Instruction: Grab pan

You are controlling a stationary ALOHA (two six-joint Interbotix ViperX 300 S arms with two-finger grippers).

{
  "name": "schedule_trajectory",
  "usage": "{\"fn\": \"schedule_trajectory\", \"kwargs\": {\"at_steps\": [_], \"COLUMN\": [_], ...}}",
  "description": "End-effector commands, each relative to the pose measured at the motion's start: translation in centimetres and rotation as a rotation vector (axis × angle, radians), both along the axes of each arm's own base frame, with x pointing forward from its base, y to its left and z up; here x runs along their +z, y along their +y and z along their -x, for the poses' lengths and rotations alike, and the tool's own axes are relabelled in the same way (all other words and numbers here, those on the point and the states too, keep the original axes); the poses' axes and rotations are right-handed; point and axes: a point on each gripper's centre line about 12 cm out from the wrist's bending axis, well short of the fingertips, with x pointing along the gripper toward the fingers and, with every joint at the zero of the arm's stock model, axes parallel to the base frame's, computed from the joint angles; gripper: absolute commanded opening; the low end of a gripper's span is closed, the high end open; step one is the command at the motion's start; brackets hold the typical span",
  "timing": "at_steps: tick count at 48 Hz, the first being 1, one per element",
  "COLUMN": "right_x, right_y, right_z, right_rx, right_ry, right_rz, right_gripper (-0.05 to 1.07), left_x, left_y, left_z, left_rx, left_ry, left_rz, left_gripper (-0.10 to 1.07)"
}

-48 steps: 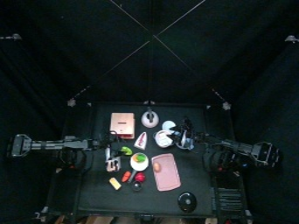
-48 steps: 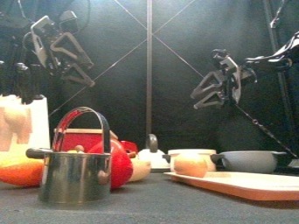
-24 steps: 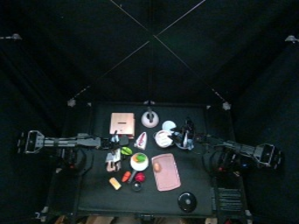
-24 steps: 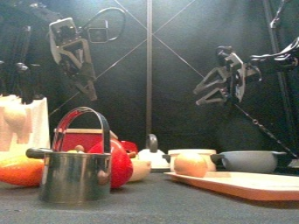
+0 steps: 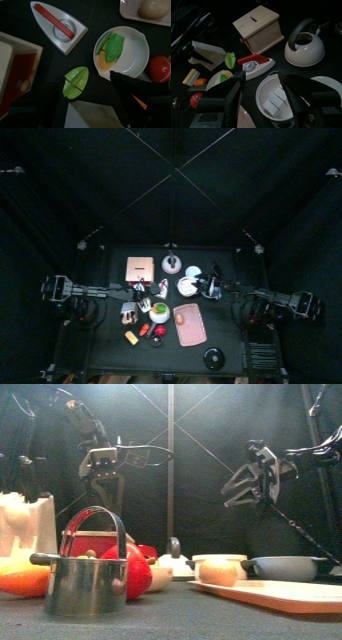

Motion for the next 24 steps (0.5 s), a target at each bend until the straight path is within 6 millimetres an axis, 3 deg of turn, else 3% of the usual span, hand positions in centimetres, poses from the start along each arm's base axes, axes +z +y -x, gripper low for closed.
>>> {"fn": "schedule_trajectory", "kwargs": {"at_steps": [1, 24], "right_x": [0.6, 0.3], "right_y": [0.0, -0.2], "right_z": [-0.2, -0.4], "right_rx": [0.004, 0.002], "right_ry": [-0.019, -0.011], "right_rz": [0.007, 0.003], "right_gripper": [0.88, 0.88], "left_x": [0.2, -4.0], "left_y": [-0.3, -1.4], "left_z": [-0.8, -1.9], "left_rx": [0.007, 0.009], "left_ry": [-0.009, 0.052], "left_rz": [-0.025, 0.014], "left_gripper": [1.01, 1.01]}}
